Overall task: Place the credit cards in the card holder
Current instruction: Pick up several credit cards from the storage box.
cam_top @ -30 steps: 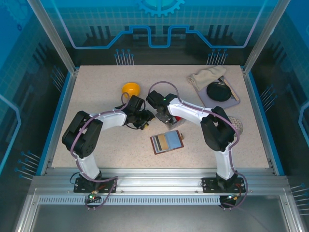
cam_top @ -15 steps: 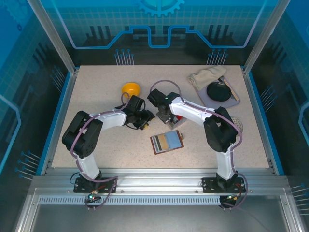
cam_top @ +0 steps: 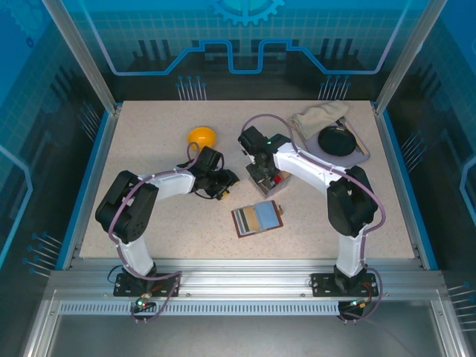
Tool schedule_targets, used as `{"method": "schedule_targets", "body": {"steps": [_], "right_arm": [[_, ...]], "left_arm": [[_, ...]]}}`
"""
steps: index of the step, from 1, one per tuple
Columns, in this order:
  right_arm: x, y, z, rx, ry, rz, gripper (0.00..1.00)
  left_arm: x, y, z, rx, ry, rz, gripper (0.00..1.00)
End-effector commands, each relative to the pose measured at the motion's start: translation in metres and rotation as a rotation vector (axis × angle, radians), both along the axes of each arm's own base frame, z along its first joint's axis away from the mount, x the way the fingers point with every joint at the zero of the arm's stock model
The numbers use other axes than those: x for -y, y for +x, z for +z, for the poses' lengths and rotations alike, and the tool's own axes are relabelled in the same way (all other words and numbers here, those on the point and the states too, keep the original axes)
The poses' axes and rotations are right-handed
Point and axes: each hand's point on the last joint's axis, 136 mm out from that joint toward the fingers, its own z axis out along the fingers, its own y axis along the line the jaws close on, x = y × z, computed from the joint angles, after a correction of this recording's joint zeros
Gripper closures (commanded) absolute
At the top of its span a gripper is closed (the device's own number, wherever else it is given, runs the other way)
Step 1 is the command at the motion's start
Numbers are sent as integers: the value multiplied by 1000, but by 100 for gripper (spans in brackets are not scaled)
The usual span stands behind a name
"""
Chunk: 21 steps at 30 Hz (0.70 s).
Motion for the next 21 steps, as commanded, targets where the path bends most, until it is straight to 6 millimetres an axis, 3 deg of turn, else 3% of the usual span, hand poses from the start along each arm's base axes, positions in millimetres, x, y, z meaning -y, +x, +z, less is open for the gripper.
{"method": "schedule_targets", "body": {"steps": [1,9,16,21], "right_arm": [[7,3,-2,-14,-7,-27,95],[18,12,-4,3,-80,-24,97],[9,4,25,-58,196,-57,100],[16,2,39,-90,360,-115,100]], "left_arm": [[4,7,23,45,-40,-17,49],[5,7,24,48,-44,-24,49],[11,12,41,112,-75,-53,48],[15,16,55,166,-103,-66,46]]}}
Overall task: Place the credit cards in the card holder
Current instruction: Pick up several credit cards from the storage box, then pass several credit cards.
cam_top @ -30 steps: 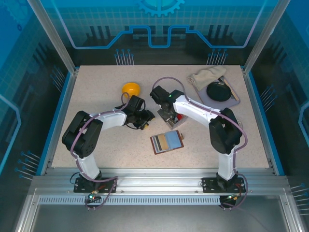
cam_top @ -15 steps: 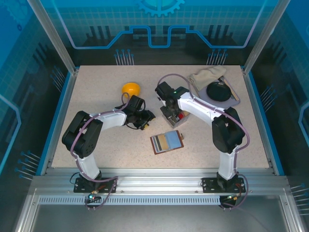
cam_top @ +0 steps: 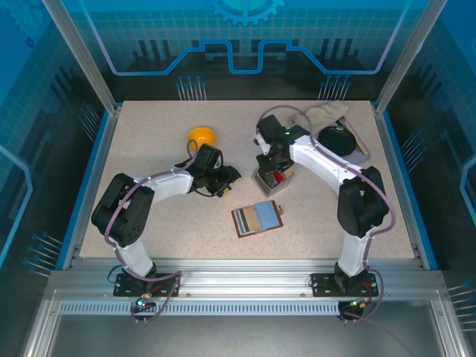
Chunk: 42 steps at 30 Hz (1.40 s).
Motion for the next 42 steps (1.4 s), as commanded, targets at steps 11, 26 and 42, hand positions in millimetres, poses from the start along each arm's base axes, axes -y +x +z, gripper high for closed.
{"method": "schedule_targets", "body": {"steps": [11,26,42], "right_arm": [[-2,-8,49,-72,434,-81,100],[-7,-16,116,-128,845,-89,100],[-9,-10,102,-188,907,-125,100]], "left_arm": [[26,17,63,211,-219,-72,39],[62,31,170,498,-596,-253,24],[69,20,185,520,-633,-312,77]]}}
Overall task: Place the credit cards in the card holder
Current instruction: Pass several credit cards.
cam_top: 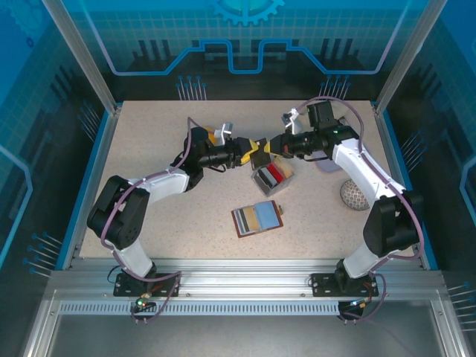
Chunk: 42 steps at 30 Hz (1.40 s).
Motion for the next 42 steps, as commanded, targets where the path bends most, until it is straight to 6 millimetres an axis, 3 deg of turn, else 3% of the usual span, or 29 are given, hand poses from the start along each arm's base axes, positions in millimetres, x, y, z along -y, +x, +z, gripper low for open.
{"method": "schedule_targets", "body": {"steps": [1,4,6,8,11,13,18,20,22,24,29,38,42], "right_arm": [[6,3,-10,-44,19,-20,100],[5,2,-11,-49,29,-21,98],[4,1,-10,-47,38,-13,93],[3,0,-9,-50,48,-8,80],[-2,-2,-5,-56,92,19,68],[-4,-3,-6,-69,112,35,65],[-8,-4,-8,-75,132,56,69],[-6,-2,-11,-76,115,44,80],[0,-1,-18,-90,76,15,85],[9,3,-28,-112,37,-26,86],[17,6,-35,-127,19,-63,86],[29,11,-43,-164,19,-127,85],[30,11,-42,-163,24,-134,90]], "left_arm": [[3,-3,18,55,-35,-17,85],[1,-2,20,52,-48,1,100],[0,-1,22,52,-58,6,100],[0,-1,24,50,-66,6,100],[0,0,24,47,-70,9,100],[1,0,25,48,-84,7,100],[2,2,28,40,-114,7,100],[2,2,28,37,-121,7,97],[2,2,30,35,-130,6,91],[1,2,33,41,-138,6,85],[1,-1,38,50,-144,1,82],[0,-1,38,51,-144,3,82],[-1,0,32,40,-127,14,86]]}}
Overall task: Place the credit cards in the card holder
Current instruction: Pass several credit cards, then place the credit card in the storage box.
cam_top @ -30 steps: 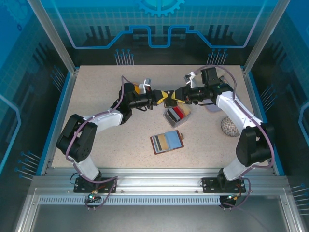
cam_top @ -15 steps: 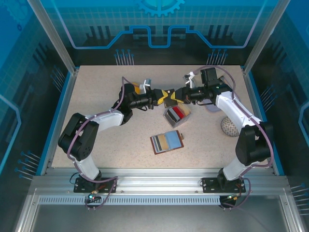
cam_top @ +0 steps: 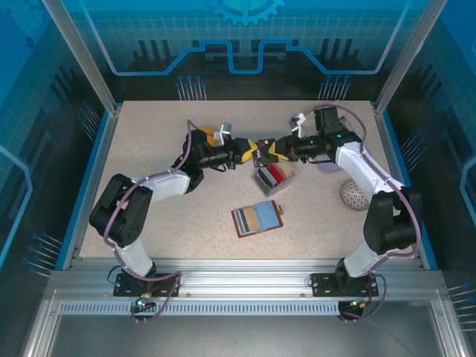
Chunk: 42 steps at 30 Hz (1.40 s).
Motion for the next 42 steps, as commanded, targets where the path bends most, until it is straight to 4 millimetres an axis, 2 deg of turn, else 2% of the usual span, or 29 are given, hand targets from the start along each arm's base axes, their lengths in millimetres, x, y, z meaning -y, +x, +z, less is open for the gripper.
{"method": "schedule_targets", "body": {"steps": [1,5,8,12,14,18,24,29,42], "right_arm": [[12,3,-18,-47,-50,-60,91],[20,5,-13,11,-99,-72,93],[25,4,-16,73,-200,-51,95],[22,-5,-38,129,-419,50,96],[19,-9,-53,159,-541,108,96],[8,-14,-76,220,-710,220,97],[5,-9,-100,254,-857,273,96],[-3,-7,-108,269,-869,308,96],[-9,-2,-130,273,-958,375,94]], "left_arm": [[-2,-3,27,99,-38,1,88],[-13,2,-11,-15,64,74,97],[-29,-2,-52,-122,212,141,100],[-51,-14,-86,-195,382,204,100],[-57,-21,-95,-209,438,205,100],[-62,-30,-100,-207,486,187,100],[-61,-34,-101,-206,496,167,100],[-59,-35,-100,-197,488,154,100],[-55,-38,-100,-183,481,129,98]]}}
